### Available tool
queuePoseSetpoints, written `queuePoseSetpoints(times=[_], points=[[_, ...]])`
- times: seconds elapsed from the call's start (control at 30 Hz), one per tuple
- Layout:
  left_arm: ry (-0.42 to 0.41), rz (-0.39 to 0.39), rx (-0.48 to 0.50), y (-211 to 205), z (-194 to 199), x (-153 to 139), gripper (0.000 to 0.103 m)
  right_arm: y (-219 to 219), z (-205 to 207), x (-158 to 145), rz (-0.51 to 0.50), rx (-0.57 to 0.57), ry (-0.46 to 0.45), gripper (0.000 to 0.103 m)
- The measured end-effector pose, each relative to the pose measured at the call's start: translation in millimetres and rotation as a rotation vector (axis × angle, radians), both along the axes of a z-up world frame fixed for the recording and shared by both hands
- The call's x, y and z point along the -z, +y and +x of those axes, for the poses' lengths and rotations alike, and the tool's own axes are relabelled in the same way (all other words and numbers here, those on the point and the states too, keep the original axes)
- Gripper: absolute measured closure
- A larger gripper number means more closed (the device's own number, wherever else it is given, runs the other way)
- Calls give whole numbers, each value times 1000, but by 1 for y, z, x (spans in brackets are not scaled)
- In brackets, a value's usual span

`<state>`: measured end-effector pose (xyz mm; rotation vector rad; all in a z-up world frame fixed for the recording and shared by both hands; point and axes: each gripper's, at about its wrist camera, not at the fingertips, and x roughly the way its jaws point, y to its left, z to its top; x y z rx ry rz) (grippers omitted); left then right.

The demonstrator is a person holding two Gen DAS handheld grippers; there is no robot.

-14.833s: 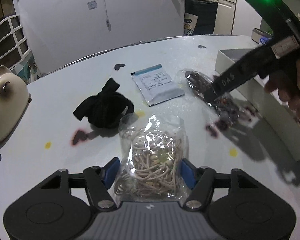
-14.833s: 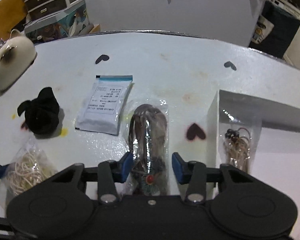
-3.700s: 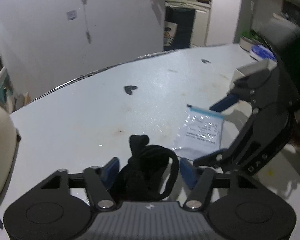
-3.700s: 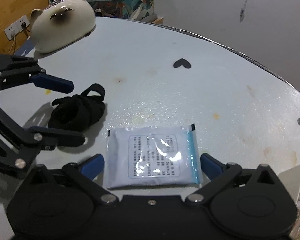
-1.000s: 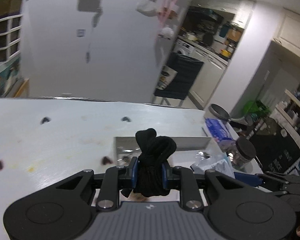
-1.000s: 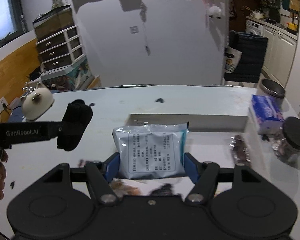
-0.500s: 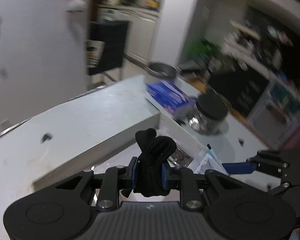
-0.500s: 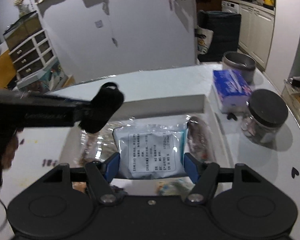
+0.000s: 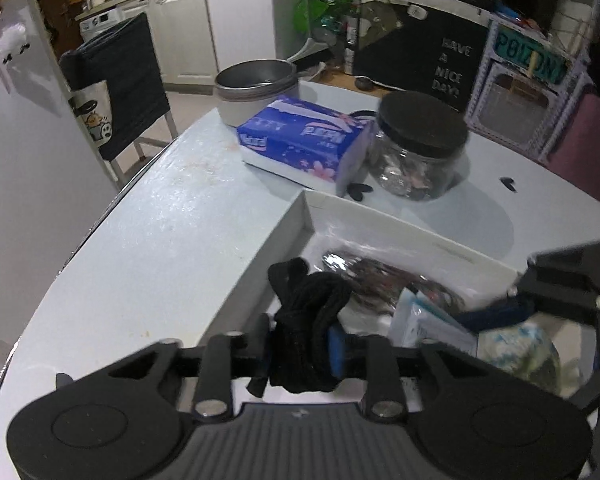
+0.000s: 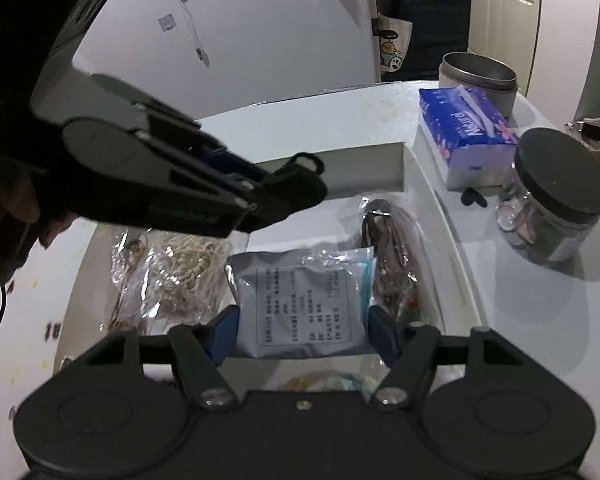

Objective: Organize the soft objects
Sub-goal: 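Lower the scrunchie and sachet into the tray and open both grippers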

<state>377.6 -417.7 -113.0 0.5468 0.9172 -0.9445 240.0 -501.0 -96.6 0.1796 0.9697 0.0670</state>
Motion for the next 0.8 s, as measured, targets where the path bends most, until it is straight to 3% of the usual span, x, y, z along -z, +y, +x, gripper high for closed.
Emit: queuePoseSetpoints(times=[0.03, 0.07, 0.27, 0.33, 0.4, 0.57, 0.8], points=[[11, -13, -29, 0, 4, 1, 38, 0, 3, 3, 0, 7, 3, 33], [20, -29, -54, 1, 6, 0, 36, 0, 6, 5, 4, 15, 3, 33], [84, -121, -164, 20, 9, -10, 32, -2, 18, 22, 43, 57, 0, 26], [90, -147, -195, 29, 6, -16, 31, -1, 19, 23, 55, 58, 1, 12], [96, -175, -229, 38, 2, -23, 30, 0, 17, 19, 55, 58, -14, 8], [81, -227, -291, 56, -17, -42, 29, -1, 6, 4, 70, 44, -34, 7], [55, -294, -379, 82, -57, -70, 14, -1, -21, -32, 62, -15, -93, 7]])
